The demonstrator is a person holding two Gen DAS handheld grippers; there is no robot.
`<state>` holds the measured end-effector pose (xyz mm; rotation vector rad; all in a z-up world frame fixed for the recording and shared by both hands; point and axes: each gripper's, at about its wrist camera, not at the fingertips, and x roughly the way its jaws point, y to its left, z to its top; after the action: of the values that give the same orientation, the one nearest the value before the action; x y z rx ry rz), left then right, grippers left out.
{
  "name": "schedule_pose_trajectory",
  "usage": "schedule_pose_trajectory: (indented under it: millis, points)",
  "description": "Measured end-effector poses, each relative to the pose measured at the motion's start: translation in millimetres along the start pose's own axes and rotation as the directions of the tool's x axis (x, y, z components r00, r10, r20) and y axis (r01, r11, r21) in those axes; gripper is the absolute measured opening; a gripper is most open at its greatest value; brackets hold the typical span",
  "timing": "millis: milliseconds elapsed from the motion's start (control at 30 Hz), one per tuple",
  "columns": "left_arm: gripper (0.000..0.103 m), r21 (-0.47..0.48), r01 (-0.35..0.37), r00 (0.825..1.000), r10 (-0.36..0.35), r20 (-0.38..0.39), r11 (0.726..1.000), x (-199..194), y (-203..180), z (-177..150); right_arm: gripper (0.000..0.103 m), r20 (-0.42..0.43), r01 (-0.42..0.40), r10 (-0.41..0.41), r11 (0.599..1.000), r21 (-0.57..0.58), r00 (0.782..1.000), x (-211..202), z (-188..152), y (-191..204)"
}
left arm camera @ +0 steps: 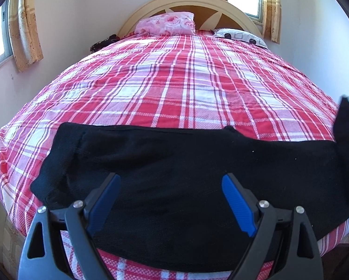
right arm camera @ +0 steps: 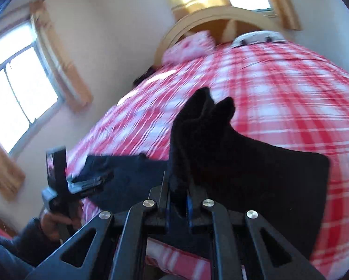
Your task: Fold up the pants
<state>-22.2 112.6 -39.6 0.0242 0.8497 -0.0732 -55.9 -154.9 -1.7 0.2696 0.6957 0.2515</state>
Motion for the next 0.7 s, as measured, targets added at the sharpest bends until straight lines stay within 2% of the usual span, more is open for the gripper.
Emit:
schedule_pose_trajectory:
  millis: [67, 200, 300, 333, 367, 467, 533, 567, 633, 700]
  points:
    - [0.091, -0.009, 0.002, 1.000, -0.002, 0.002, 1.000, 1, 7, -1, 0.011, -0.060, 0.002, -0.005, 0.998, -0.063, 0.998, 37, -17, 28]
    - [0.091, -0.023, 0.009, 1.000, -0.009, 0.005, 1.000, 4, 16, -1, 0.011, -0.089, 0.098, -0.125, 0.961, -0.259, 0.988, 76, -51, 67]
    - [0.091, -0.038, 0.022, 1.000, -0.023, -0.006, 0.999, 9, 20, -2, 0.020, -0.081, 0.159, -0.190, 0.943, -0.292, 0.978, 89, -67, 75]
    - [0.091, -0.040, 0.027, 1.000, -0.028, -0.010, 0.999, 10, 20, -2, 0.033, -0.070, 0.158, -0.187, 0.942, -0.296, 0.980, 88, -67, 75]
    - [0.091, -0.039, 0.031, 0.999, -0.032, -0.012, 0.999, 11, 20, -2, 0.050, -0.064, 0.134, -0.161, 0.944, -0.302, 0.985, 87, -69, 76]
    - [0.091, -0.030, 0.036, 0.999, -0.036, -0.011, 0.999, 11, 18, -2, 0.072, -0.077, 0.110, -0.145, 0.933, -0.342, 0.986, 94, -73, 91]
    - [0.091, -0.030, 0.042, 0.999, -0.042, -0.009, 0.999, 9, 18, -1, 0.072, -0.072, 0.104, -0.140, 0.924, -0.368, 0.988, 93, -80, 101]
    - [0.091, -0.027, 0.045, 0.999, -0.045, -0.004, 0.999, 7, 17, 1, 0.072, -0.066, 0.073, -0.104, 0.929, -0.362, 0.992, 90, -79, 106]
    - [0.091, -0.009, 0.042, 0.999, -0.042, 0.018, 0.999, 0, 14, 4, 0.072, -0.037, -0.044, 0.034, 0.954, -0.296, 0.999, 69, -72, 106]
    - [0.091, 0.016, 0.052, 0.998, -0.053, 0.042, 0.998, -7, 9, 10, 0.072, 0.055, -0.109, 0.121, 0.977, -0.186, 0.991, 39, -56, 88]
